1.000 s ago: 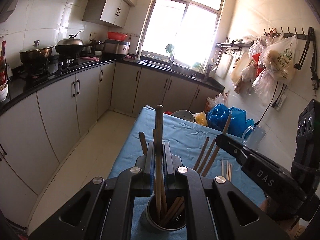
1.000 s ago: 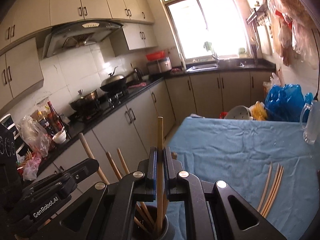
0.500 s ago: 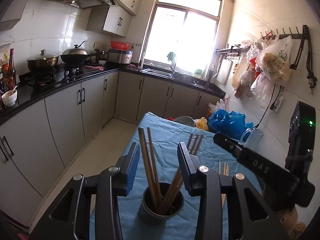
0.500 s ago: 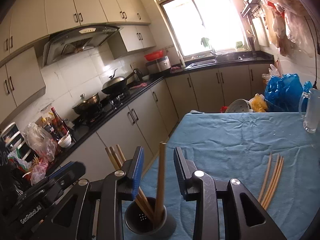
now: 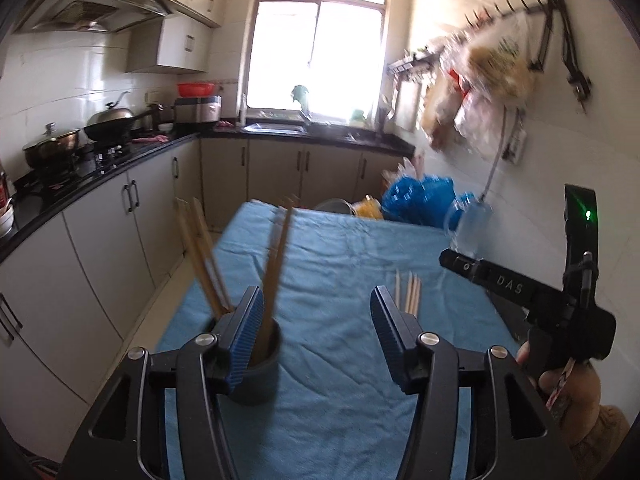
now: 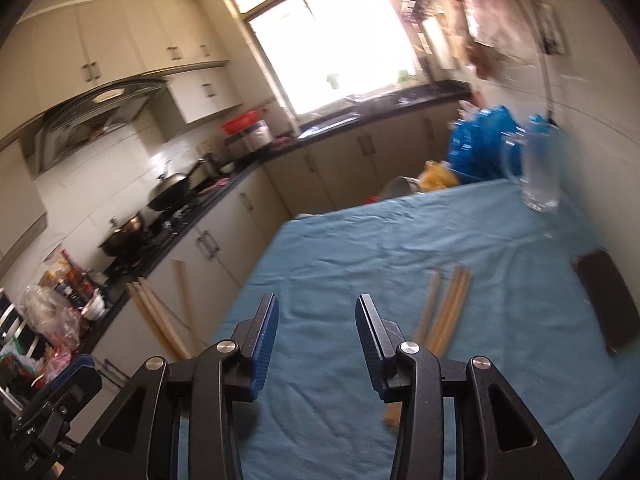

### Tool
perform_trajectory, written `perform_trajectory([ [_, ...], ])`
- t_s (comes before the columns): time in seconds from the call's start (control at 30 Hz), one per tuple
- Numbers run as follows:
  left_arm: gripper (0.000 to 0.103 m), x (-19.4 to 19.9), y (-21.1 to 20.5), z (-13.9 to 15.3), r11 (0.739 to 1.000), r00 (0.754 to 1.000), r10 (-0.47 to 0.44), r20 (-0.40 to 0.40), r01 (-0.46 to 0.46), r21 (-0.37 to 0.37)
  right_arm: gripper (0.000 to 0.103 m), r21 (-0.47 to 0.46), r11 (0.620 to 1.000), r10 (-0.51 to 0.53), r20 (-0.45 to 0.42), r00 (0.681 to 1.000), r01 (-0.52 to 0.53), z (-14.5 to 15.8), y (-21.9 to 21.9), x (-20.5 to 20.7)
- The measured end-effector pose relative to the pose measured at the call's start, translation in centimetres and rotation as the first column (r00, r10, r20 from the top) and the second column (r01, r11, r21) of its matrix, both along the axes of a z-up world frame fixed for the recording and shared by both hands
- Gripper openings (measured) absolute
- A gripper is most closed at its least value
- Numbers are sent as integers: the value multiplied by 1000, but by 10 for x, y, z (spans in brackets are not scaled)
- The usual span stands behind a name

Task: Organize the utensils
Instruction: 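Move both tools back over the remaining chopsticks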

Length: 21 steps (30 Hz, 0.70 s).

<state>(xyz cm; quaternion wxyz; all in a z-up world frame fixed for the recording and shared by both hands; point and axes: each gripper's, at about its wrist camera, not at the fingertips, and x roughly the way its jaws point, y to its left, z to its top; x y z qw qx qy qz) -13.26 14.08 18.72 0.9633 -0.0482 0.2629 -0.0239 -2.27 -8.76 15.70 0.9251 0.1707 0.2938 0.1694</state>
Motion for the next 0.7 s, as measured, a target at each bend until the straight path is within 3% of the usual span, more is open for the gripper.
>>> perform_trajectory([
  [0.33, 54, 29, -51, -38, 997, 989, -71, -127, 74, 22, 47, -34, 994, -110, -91, 990, 107, -50, -69, -8],
  [0.6, 54, 93, -91, -94, 993, 955, -113, -273, 116, -7, 47, -16, 987, -160, -147, 976, 160, -102, -109, -1],
  [0.7, 48, 121, -102, -114, 994, 944, -105, -312, 110, -3, 48, 2, 987, -160, -156, 975, 162, -114, -117, 4],
])
